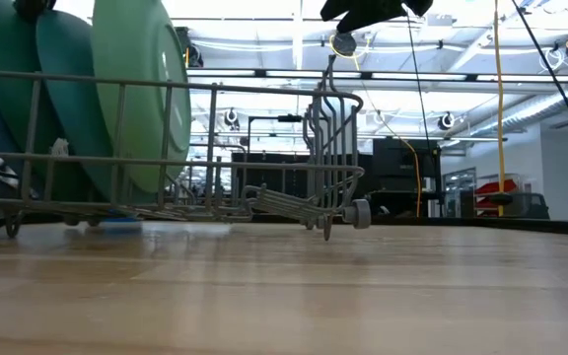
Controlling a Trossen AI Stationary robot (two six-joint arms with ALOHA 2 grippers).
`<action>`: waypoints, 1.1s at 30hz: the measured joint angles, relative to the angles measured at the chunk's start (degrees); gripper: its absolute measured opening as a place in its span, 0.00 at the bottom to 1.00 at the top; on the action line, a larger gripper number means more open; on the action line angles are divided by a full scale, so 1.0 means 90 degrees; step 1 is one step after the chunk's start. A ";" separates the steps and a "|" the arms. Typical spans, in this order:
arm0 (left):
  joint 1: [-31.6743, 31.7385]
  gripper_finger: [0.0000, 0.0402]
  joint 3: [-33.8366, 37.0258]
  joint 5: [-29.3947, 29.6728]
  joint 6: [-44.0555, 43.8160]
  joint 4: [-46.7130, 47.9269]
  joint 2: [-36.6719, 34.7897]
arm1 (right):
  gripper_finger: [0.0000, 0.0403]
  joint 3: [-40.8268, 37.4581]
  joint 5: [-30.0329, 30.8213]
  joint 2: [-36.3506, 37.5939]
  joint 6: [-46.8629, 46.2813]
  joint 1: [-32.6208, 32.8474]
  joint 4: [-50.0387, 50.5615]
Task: Sort dishes
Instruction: Put the light green plate into the gray dish rack
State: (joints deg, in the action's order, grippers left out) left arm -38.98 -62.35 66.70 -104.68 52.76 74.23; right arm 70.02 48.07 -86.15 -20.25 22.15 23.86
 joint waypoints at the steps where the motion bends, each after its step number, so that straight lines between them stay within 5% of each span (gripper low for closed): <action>1: 0.0029 0.02 0.0000 0.0000 -0.0001 0.0021 -0.0017 | 0.62 0.0000 0.0002 0.0000 0.0023 0.0000 -0.0002; 24: 0.0376 0.17 -0.0002 -0.0561 0.0400 0.0212 -0.0060 | 0.62 0.0002 0.0005 0.0000 0.0352 0.0000 -0.0006; 33: 0.0372 0.37 -0.0005 -0.0554 0.0355 0.0203 -0.0113 | 0.62 0.0002 -0.0014 0.0000 0.0352 0.0010 -0.0005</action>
State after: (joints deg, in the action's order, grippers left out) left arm -35.64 -62.39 61.71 -101.48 54.59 73.21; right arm 70.04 47.94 -86.15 -17.08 22.24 23.81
